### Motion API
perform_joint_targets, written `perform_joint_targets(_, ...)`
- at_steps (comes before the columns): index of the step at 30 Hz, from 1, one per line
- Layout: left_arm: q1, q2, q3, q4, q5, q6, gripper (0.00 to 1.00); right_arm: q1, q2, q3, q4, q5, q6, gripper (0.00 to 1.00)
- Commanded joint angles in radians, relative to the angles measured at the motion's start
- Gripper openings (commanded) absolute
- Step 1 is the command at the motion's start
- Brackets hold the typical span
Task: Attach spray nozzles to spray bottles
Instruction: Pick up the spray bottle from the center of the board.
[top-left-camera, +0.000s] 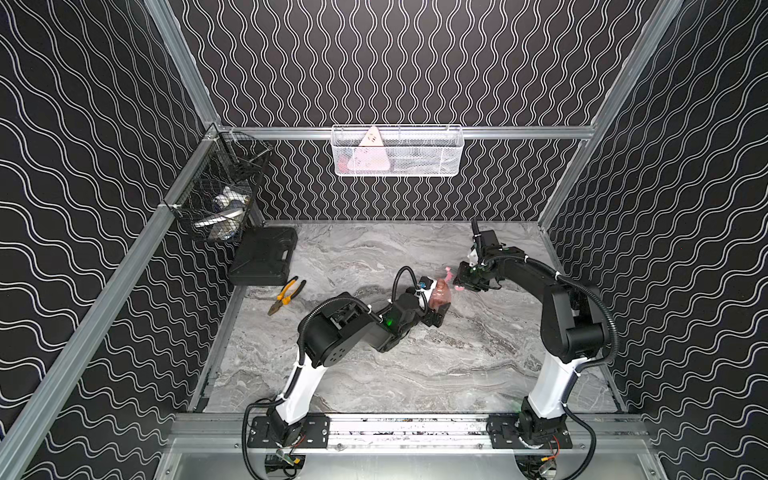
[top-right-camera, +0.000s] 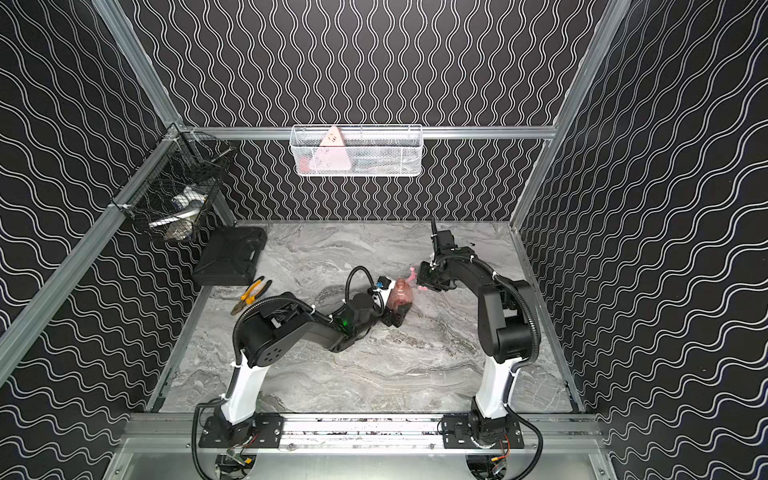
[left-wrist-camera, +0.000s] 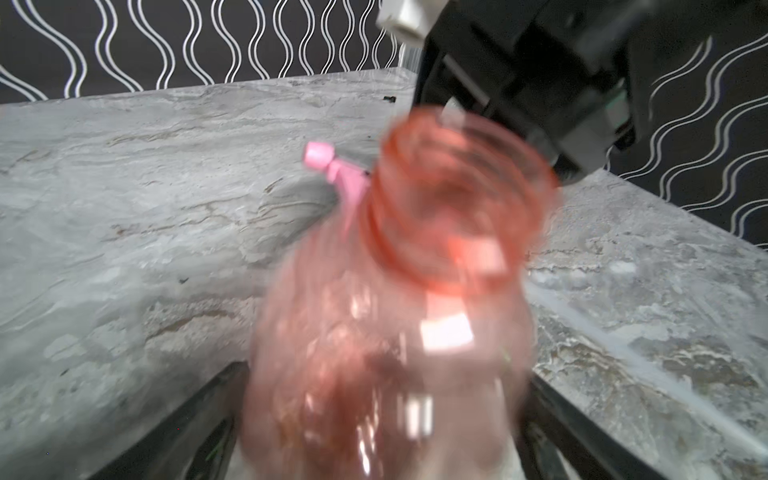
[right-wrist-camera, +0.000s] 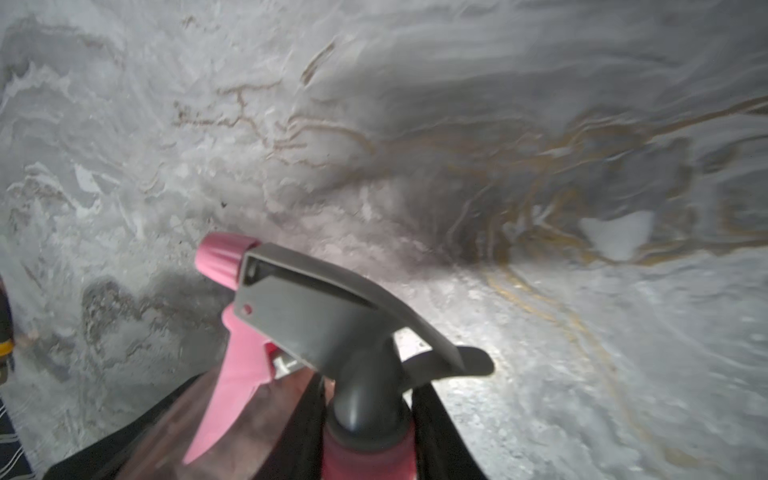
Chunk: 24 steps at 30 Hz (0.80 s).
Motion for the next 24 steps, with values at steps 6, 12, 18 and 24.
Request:
perform_joint_targets(6,0.003,0.007,0.034,-0.043,0.055,0.026,0.98,0.008,0.0,-0.012,0.034,-0.059,-0.022,0.32)
perform_joint_targets(12,0.001,0.009,0.002,-0.011,0.042,0.026,0.9,0.008,-0.003,-0.013,0.03,-0.042,-0.018,0.32)
perform_joint_targets(18,0.001,0.013,-0.02,0.021,0.025,0.029,0.8,0.008,0.001,-0.016,0.033,-0.049,-0.008,0.32)
perform_joint_targets(24,0.001,-0.003,-0.043,0.048,0.031,0.028,0.81,0.008,-0.002,-0.012,0.023,-0.014,-0.001,0.32)
